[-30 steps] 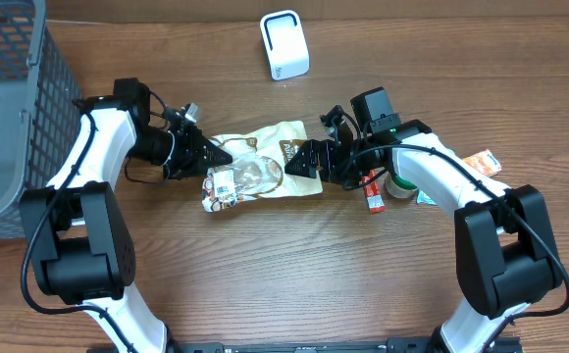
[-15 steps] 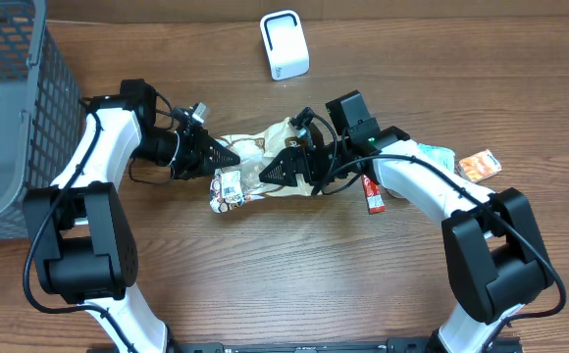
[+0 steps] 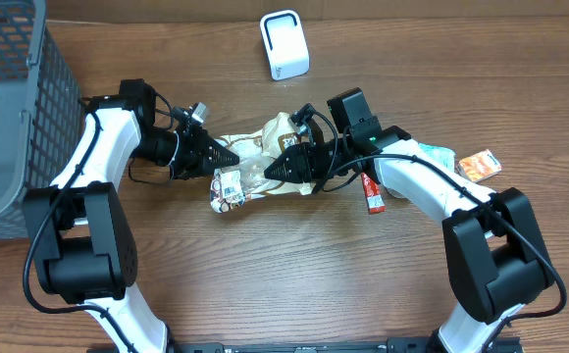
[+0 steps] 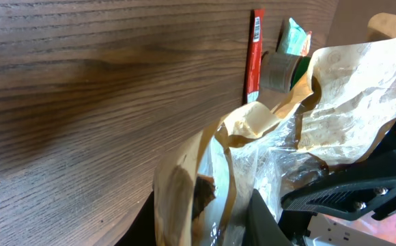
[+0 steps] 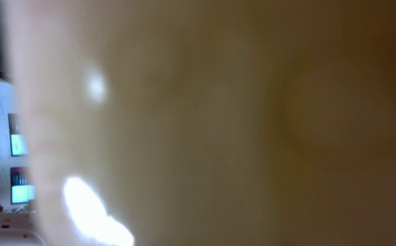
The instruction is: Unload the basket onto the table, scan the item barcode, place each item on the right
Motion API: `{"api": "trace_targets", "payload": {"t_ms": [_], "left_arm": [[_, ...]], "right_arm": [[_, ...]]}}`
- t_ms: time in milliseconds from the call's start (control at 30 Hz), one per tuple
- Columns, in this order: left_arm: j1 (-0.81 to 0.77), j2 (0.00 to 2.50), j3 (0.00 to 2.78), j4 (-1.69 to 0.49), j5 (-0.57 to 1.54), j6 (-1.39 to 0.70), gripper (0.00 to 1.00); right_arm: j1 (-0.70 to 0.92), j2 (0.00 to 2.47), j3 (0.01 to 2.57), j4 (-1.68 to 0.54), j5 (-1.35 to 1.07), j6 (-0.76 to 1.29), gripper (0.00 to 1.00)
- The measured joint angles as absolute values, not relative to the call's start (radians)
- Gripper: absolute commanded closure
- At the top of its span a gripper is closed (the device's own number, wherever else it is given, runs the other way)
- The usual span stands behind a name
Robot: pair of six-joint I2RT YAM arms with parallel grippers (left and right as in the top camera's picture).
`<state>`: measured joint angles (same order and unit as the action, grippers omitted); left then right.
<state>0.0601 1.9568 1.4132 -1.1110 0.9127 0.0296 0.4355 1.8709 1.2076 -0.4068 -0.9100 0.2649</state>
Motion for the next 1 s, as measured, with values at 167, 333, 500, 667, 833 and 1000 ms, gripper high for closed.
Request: {"api": "trace_targets", "payload": {"t_ms": [167, 333, 500, 667, 833, 1000], "left_arm": [[0.060, 1.957, 1.413, -1.103, 0.912, 0.030, 0.86], [0.060, 1.957, 1.413, -1.096, 0.912, 0.030, 0.83], [0.060, 1.957, 1.413, -1.089, 0.910, 0.031, 0.73], [0.059, 1.957, 1.414, -1.073, 0.904, 0.034, 0.36], [0.060, 1.957, 1.415, -1.054, 0.888, 0.036, 0.26], [0.081, 1.957, 1.415, -1.030, 0.886, 0.033, 0.22]], "right_arm": [[0.435, 1.871, 1.208, -0.404, -0.910, 0.265, 0.57], [0.435, 1.871, 1.208, -0.414, -0.910, 0.266, 0.68], [0.435, 1.871, 1.208, -0.413, -0.908, 0.267, 0.78], [0.435, 1.871, 1.208, -0.413, -0.905, 0.264, 0.82], [0.435, 1.871, 1.208, -0.413, -0.880, 0.257, 0.88], [0.435, 1.871, 1.208, -0.420, -0.858, 0.233, 0.89]]}}
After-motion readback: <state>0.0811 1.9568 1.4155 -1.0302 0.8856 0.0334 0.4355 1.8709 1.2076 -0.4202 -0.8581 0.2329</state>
